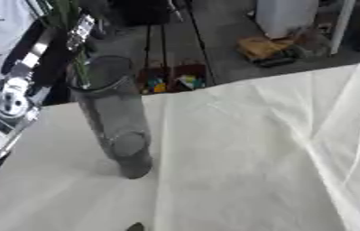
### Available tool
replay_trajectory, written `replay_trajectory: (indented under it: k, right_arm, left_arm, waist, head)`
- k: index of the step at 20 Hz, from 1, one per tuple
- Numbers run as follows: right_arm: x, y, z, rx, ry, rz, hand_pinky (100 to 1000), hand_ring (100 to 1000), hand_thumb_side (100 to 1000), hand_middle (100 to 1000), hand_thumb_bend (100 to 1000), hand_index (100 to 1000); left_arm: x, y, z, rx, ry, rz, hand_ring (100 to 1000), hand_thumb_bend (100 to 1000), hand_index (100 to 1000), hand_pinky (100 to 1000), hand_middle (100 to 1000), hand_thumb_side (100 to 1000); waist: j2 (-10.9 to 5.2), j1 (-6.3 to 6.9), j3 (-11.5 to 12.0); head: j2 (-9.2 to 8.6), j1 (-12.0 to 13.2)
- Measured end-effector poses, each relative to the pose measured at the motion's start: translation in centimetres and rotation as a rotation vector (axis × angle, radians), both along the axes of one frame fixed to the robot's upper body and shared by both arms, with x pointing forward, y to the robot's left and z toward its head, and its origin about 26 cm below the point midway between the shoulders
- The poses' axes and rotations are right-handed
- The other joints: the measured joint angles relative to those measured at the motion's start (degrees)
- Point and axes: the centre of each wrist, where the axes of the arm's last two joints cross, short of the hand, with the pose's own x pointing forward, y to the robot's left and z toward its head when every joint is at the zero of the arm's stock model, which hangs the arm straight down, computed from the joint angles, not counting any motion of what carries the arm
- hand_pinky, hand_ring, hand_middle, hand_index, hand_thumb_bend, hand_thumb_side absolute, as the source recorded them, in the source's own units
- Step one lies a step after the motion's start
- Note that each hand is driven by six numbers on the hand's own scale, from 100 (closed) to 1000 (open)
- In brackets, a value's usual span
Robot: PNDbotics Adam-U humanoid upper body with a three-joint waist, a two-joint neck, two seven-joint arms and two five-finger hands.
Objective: Arrange flowers into the vase.
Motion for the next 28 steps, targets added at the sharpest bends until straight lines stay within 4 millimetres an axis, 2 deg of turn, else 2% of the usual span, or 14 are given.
replay_trajectory:
  k: [19, 28]
  right_arm:
    - [0.00, 0.00, 0.00, 0.007, 0.003, 0.002, 884, 795, 922, 337, 100, 898]
    - [0.00, 0.00, -0.01, 0.011, 0.006, 0.003, 886, 796, 923, 336, 100, 899]
  left_arm:
    - [-0.20, 0.44, 0.00, 0.165, 0.070, -0.014, 796, 100, 996, 730, 975, 1000]
    - [-0.37, 0.93, 0.45, 0.212, 0.096, -0.005, 809, 100, 1000, 743, 981, 1000]
  waist:
    - [-0.32, 0.01, 0.2]
    - [-0.41, 0.03, 0.2]
  head:
    - [-0.04, 0.0]
    - [-0.05, 0.0]
